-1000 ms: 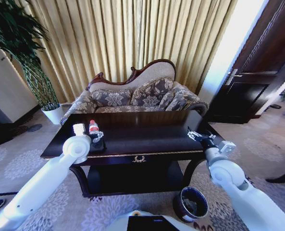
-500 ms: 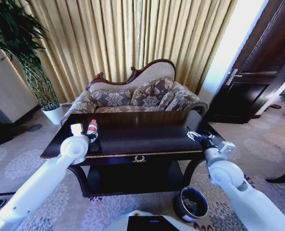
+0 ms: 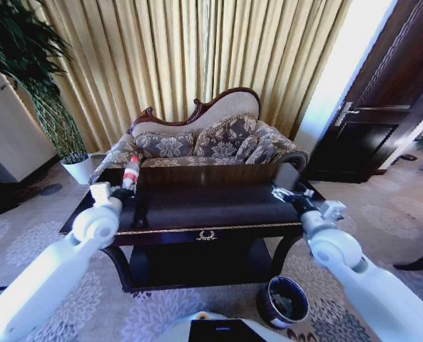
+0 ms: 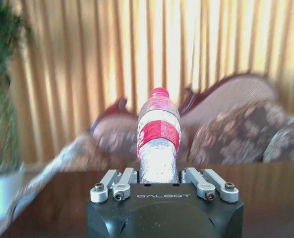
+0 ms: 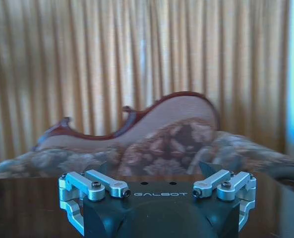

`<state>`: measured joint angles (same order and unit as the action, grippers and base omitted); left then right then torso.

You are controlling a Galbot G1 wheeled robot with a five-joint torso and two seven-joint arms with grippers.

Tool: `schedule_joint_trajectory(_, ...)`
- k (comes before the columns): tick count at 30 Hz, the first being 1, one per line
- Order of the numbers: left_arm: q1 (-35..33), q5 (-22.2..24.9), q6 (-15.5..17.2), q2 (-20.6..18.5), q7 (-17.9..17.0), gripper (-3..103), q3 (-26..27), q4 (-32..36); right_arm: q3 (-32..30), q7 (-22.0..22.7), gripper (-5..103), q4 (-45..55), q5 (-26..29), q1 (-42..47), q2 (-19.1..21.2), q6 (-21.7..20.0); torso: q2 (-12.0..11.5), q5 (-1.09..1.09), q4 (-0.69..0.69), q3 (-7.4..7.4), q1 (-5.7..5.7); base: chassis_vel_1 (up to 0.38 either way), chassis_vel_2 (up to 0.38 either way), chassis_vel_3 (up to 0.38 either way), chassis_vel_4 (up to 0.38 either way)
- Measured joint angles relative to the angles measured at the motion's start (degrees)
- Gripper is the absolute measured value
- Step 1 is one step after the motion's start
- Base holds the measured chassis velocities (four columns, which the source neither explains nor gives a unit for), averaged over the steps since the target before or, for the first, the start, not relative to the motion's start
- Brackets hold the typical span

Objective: Move to the front of the table and place the trash on the table into the trash bin.

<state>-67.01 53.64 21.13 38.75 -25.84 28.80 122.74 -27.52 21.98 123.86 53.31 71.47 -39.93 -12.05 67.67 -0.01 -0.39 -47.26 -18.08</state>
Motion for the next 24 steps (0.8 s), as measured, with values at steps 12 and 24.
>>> schedule_joint_trajectory(12, -17.1, -5.7, -6.3, 3.2, 7.9, 33, 17.3, 9.7, 3.3, -4.0, 100, 2.8, 0.1, -2.6, 0.3, -1.1, 0.0, 0.01, -0.05, 0.01, 0.0, 0.0, 0.0, 0.0, 0.0)
schedule_joint_trajectory(24, -18.0, -19.5, -16.2, -0.7, 23.0, 33, 14.2, 11.3, 5.1, -13.4, 100, 8.0, 8.3, -4.7, 4.1, -0.7, 0.0, 0.0, -0.04, 0.01, 0.0, 0.0, 0.0, 0.0, 0.0)
